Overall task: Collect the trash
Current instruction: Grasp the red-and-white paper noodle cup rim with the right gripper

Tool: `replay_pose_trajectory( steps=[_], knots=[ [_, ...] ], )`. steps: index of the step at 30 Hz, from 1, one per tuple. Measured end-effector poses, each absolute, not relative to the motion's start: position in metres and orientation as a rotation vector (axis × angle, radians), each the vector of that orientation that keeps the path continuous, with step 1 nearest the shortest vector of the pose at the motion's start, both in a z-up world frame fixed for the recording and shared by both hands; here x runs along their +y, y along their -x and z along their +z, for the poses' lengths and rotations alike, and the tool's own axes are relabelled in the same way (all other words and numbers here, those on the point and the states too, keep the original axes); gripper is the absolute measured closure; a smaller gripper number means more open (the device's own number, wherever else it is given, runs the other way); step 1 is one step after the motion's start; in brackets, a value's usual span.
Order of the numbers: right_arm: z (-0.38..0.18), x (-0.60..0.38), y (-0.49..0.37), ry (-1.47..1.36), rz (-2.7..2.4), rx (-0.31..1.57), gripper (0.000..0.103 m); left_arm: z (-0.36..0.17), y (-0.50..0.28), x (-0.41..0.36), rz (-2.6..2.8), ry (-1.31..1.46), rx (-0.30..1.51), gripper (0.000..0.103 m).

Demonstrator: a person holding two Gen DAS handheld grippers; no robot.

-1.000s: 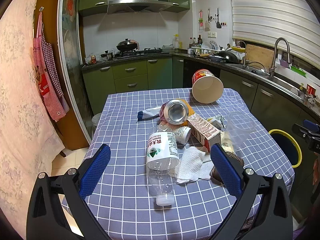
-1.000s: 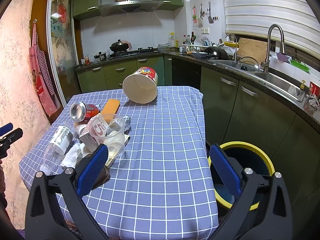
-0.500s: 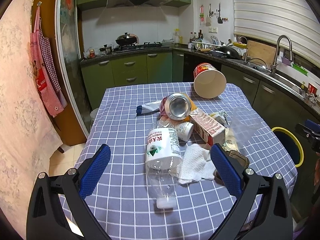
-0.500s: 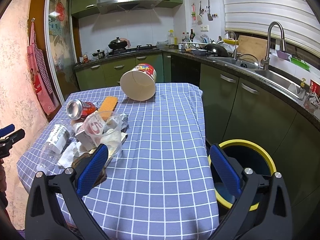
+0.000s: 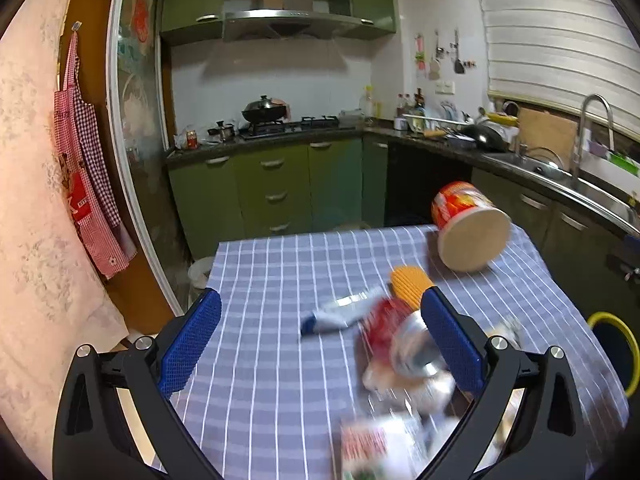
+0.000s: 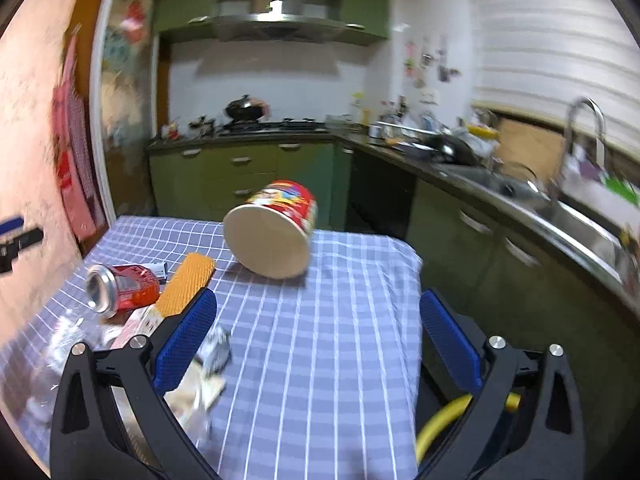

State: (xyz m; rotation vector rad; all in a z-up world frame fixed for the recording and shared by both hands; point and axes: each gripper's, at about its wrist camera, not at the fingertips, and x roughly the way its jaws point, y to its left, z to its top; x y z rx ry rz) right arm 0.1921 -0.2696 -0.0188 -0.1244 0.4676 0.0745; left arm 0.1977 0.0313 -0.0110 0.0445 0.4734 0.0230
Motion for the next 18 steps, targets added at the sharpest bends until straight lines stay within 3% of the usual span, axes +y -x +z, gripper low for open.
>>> replay_pose_trajectory(
  steps=[2, 10, 16, 17, 18],
  knots=[
    [-0.027, -0.257, -0.225, 0.188, 0.076, 0.466, 0.01, -0.015, -0.215, 0.035, 0.039, -0.045, 0.471, 0.005],
    [-0.064, -0.244, -0.349, 0.255, 0.055, 0.566, 0.038, -0.051, -0.258, 0.049, 0.044, 0.007, 0.494, 0.005],
    [-0.076, -0.24, -0.393, 0.252, 0.018, 0.574, 0.043, -0.073, -0.26, 0.063, 0.029, 0.074, 0.535, 0.005],
    [-0.077, -0.239, -0.395, 0.253, 0.014, 0.573, 0.046, -0.075, -0.26, 0.064, 0.025, 0.081, 0.542, 0.005],
    [-0.078, -0.238, -0.397, 0.253, 0.01, 0.574, 0.058, -0.076, -0.261, 0.066, 0.021, 0.087, 0.546, 0.005]
  ],
)
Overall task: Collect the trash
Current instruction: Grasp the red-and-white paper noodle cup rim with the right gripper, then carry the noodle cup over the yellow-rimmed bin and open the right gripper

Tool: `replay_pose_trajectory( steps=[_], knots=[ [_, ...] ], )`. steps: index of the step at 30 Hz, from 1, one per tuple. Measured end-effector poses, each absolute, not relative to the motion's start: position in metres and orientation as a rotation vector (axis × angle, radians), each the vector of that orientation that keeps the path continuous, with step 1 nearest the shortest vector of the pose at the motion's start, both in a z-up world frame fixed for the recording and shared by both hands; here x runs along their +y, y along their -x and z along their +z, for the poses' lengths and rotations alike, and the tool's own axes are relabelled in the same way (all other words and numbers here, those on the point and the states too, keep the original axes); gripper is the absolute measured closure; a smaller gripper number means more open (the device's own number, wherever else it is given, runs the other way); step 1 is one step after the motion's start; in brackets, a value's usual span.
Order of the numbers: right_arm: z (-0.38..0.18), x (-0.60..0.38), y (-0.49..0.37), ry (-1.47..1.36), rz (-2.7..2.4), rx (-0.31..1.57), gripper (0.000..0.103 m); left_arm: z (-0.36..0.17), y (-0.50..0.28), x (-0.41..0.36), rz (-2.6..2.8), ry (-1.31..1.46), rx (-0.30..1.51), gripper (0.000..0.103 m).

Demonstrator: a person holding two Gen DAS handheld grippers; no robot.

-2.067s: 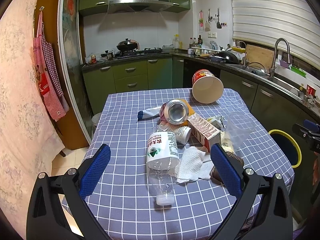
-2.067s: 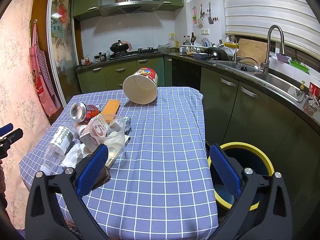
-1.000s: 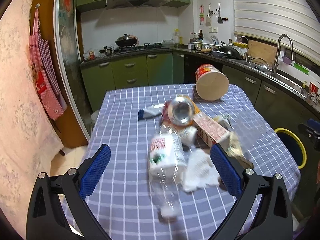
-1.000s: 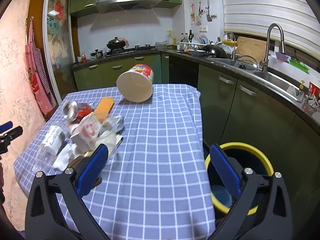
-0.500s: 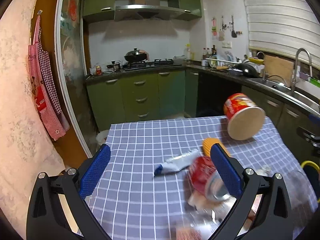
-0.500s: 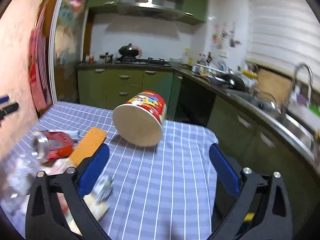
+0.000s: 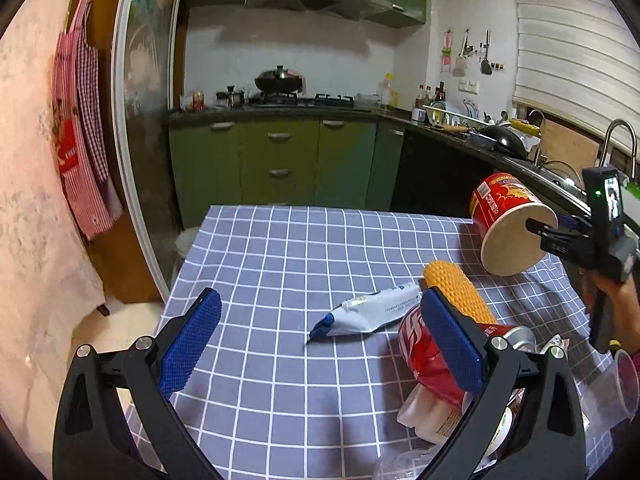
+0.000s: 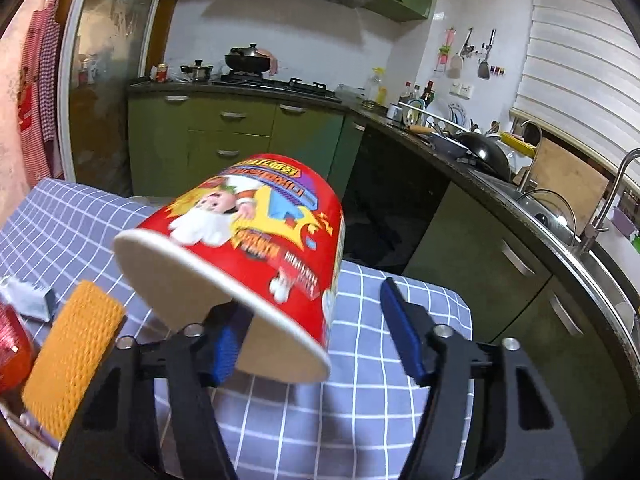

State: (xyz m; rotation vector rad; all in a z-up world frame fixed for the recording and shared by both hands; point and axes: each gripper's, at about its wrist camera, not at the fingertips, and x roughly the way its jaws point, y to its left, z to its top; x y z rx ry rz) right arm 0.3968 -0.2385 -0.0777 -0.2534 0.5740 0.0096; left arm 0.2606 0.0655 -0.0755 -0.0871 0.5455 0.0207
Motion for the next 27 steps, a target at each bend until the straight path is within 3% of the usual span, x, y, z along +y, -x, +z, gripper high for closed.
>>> replay_pose_trajectory(
  steps=[1, 2, 4, 13, 19, 27],
  knots=[
    [-0.078, -0.239, -0.4, 0.253, 0.007, 0.579, 0.079, -0.076, -0.26, 0.066, 0.018, 0.09, 0.544, 0.005],
    [-0.077, -0.24, -0.402, 0.247, 0.004, 0.586, 0.088, -0.076, -0.26, 0.066, 0.016, 0.09, 0.542, 0.005],
    [-0.074, -0.244, -0.406, 0.214, 0.02, 0.616, 0.095, -0.075, -0.259, 0.065, 0.009, 0.089, 0.537, 0.005],
    [-0.015, -0.289, -0.389, -0.039, 0.136, 0.805, 0.098, -0.067, -0.247, 0.057, -0.028, 0.069, 0.494, 0.005],
    [0.026, -0.37, -0.316, -0.218, 0.123, 0.914, 0.098, -0.047, -0.225, 0.044, -0.075, 0.025, 0.451, 0.005],
    [-0.002, -0.501, -0.206, -0.382, -0.04, 1.075, 0.097, -0.022, -0.171, 0.023, -0.15, -0.019, 0.465, 0.005]
  ],
)
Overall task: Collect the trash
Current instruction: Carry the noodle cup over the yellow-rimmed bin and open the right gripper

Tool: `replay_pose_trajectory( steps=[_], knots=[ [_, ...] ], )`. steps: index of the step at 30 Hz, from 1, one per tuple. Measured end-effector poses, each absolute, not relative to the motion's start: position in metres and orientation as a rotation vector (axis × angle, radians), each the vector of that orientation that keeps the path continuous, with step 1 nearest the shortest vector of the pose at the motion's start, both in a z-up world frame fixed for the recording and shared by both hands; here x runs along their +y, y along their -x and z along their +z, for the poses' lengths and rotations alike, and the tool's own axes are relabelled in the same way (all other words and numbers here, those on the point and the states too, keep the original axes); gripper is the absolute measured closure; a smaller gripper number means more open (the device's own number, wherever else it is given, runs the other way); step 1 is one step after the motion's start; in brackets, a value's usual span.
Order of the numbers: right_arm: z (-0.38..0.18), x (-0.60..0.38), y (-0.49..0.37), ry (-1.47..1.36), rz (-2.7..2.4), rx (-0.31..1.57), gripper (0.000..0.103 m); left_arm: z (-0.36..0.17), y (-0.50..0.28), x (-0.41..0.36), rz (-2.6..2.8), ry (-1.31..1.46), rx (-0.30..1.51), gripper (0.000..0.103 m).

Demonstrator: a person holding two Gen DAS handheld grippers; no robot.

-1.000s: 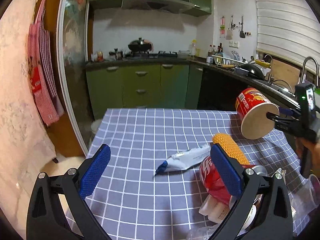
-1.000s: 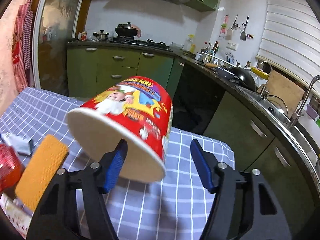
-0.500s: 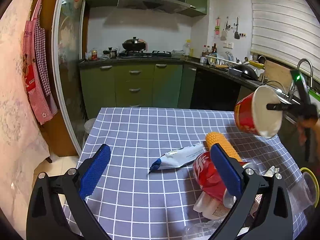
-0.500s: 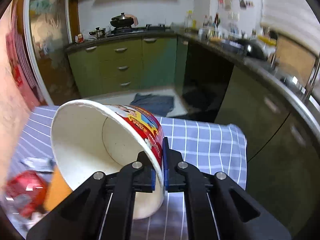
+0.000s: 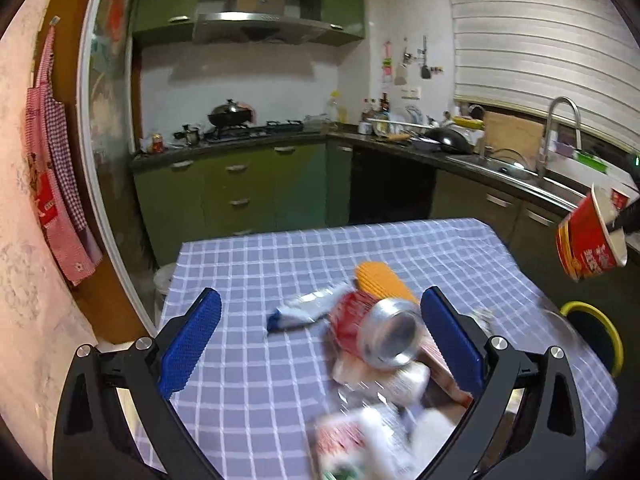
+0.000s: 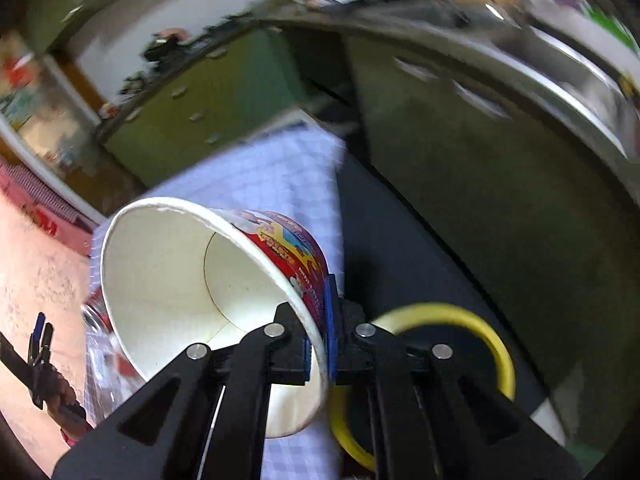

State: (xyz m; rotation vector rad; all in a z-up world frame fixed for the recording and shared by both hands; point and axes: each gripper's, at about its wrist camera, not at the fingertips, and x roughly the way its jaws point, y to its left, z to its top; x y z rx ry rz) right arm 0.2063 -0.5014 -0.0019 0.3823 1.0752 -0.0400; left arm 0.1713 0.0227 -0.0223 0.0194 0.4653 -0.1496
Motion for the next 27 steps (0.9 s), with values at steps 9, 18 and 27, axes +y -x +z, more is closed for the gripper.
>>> replay_pose_trajectory(
  steps=[9, 18, 27],
  knots=[
    [-0.106, -0.566, -0.164, -0.408, -0.116, 1.297, 0.095, -0.02, -0.123, -0.026, -0.218, -0.035, 0.525, 0.005],
    [-0.171, -0.571, -0.186, -0.421, -0.079, 1.384, 0.089, -0.037, -0.103, -0.074, -0.258, -0.115, 0.604, 0.005],
    [-0.162, -0.57, -0.165, -0.459, -0.053, 1.304, 0.056, -0.048, -0.113, -0.112, -0.347, -0.187, 0.647, 0.005]
  ],
)
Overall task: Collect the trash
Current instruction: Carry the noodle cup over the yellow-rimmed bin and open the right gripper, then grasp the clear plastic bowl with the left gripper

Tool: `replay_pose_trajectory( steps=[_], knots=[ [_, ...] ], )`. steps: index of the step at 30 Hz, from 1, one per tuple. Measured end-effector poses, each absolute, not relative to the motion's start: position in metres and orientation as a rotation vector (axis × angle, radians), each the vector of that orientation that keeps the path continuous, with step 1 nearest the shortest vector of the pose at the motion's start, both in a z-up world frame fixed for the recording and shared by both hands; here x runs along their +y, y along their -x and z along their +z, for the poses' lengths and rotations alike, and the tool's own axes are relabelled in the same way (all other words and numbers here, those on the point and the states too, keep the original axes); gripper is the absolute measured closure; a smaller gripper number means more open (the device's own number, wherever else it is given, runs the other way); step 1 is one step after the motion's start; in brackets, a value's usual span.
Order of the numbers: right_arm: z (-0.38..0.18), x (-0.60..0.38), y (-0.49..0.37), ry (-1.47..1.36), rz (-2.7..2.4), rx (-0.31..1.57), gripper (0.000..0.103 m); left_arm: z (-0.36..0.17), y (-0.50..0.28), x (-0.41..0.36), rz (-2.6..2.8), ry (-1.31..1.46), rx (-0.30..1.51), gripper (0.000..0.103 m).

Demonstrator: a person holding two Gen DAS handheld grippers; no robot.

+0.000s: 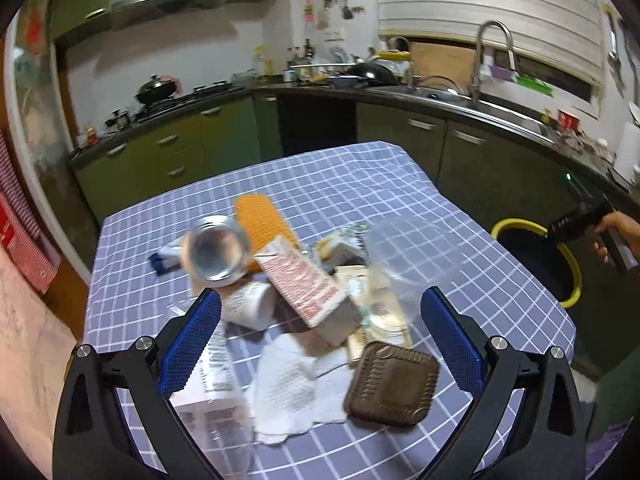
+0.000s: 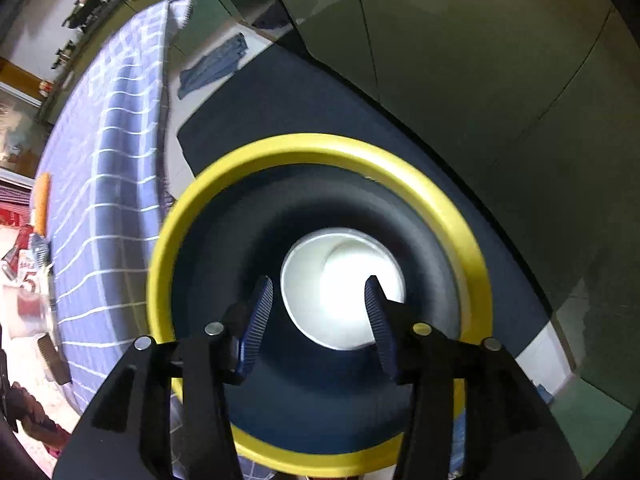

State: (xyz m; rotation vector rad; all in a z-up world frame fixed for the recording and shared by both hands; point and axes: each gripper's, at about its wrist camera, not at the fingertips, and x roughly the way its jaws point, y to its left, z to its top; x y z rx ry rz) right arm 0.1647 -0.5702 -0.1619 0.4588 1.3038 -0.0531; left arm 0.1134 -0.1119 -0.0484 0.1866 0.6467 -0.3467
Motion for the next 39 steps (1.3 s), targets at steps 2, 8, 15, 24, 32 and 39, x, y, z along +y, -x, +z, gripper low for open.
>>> replay_pose_trajectory(
  steps=[2, 8, 15, 24, 32, 39],
  knots=[
    [-0.148, -0.561, -0.155, -0.475, -0.01, 1.259, 0.054, -0.051, -0.118, -0.122, -0.383, -0.198, 0.654, 0.005],
    [-0.117, -0.531, -0.127, -0.478, 0.093, 1.148, 0.051, -0.063, -0.139, -0.163, -0.477, -0.264, 0.675, 0.005],
    [-0.104, -0.506, -0.108, -0.473, 0.166, 1.106, 0.046, -0.082, -0.167, -0.186, -0.502, -0.308, 0.721, 0.005],
    [-0.104, -0.499, -0.1, -0.47, 0.191, 1.09, 0.045, -0.084, -0.181, -0.196, -0.532, -0.306, 0.716, 0.012],
    [-0.108, -0.502, -0.097, -0.488, 0.192, 1.081, 0.045, -0.085, -0.182, -0.199, -0.535, -0.321, 0.725, 0.027],
    [-0.106, -0.507, -0.093, -0.499, 0.195, 1.057, 0.045, -0.068, -0.172, -0.204, -0.558, -0.325, 0.693, 0.027]
  ],
)
